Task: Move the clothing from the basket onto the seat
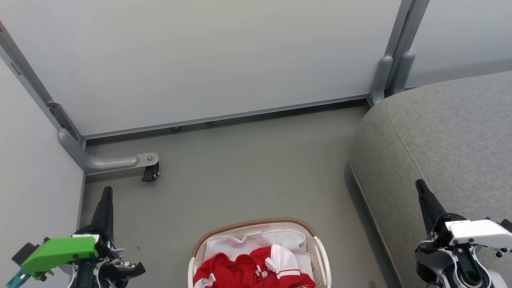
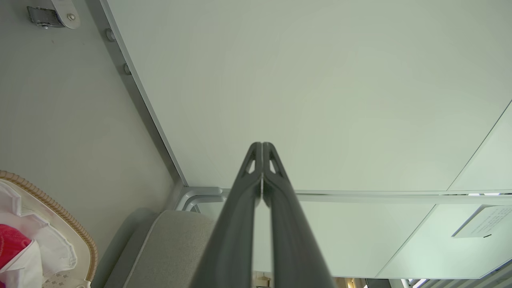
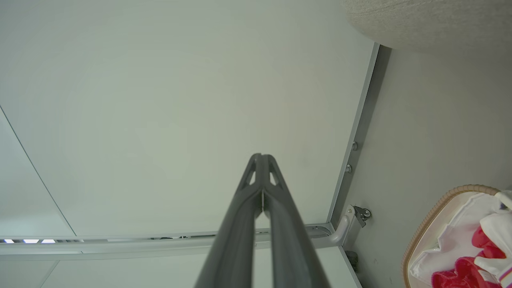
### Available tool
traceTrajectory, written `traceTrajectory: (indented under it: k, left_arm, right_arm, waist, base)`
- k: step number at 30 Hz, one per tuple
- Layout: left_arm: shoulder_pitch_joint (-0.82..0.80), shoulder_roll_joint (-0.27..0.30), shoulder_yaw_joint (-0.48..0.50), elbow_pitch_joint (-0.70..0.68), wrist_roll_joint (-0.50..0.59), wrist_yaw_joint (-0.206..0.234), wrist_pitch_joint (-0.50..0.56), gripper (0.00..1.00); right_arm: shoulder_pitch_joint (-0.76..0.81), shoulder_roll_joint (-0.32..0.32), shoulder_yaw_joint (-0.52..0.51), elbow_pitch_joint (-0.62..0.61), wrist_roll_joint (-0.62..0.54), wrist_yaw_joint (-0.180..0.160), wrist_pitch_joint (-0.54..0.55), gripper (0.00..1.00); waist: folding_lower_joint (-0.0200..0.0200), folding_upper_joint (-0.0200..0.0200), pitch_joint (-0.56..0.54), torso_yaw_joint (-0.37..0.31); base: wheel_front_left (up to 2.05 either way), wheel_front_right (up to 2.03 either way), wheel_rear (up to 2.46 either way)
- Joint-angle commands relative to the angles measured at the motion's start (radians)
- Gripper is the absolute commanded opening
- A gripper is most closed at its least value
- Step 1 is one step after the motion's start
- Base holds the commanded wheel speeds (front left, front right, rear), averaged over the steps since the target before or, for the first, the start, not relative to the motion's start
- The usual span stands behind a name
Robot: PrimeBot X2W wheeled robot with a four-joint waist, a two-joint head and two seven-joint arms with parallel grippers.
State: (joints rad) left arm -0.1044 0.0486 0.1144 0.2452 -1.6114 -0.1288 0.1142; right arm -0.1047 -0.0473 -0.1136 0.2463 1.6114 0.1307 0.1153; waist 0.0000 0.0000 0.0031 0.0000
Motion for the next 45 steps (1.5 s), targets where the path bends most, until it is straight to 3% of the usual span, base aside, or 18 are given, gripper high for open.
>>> traceTrajectory:
  k: [1,45]
  left_arm:
    - [-0.010,0.003,0.001,-0.002,-0.003,-0.005,0.002,0.00]
    - [-0.010,0.003,0.001,-0.002,-0.003,-0.005,0.002,0.00]
  right_arm:
    - [-0.008,-0.006,-0.001,-0.004,0.003,0.000,0.000,0.00]
    - [-0.008,-0.006,-0.001,-0.004,0.003,0.000,0.000,0.00]
  waist:
    - [0.0000,0.0000,0.000,0.000]
    - [0.0000,0.0000,0.000,0.000]
  base:
    - [0.00,0.00,0.00]
    - [0.00,0.00,0.00]
